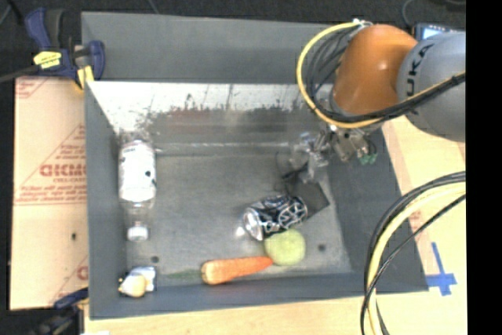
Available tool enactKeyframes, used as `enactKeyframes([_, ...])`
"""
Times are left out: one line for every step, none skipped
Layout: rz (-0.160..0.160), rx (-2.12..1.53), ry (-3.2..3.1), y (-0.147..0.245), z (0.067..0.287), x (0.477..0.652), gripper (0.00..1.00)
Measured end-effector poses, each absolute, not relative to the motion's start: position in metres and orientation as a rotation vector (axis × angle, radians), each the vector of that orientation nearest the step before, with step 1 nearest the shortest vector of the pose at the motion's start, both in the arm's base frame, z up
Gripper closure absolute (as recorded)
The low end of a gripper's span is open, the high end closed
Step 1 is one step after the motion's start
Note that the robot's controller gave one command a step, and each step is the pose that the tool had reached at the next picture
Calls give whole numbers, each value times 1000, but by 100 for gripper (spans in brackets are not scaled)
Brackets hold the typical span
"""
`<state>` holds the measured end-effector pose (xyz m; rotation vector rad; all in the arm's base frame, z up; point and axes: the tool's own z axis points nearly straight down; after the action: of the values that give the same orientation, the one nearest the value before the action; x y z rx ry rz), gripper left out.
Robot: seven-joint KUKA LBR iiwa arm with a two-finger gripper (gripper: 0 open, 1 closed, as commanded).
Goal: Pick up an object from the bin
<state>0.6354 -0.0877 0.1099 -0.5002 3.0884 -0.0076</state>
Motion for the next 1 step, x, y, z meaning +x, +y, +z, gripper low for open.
enactKeyframes([-15, -483, 3083, -94, 177, 643, 100])
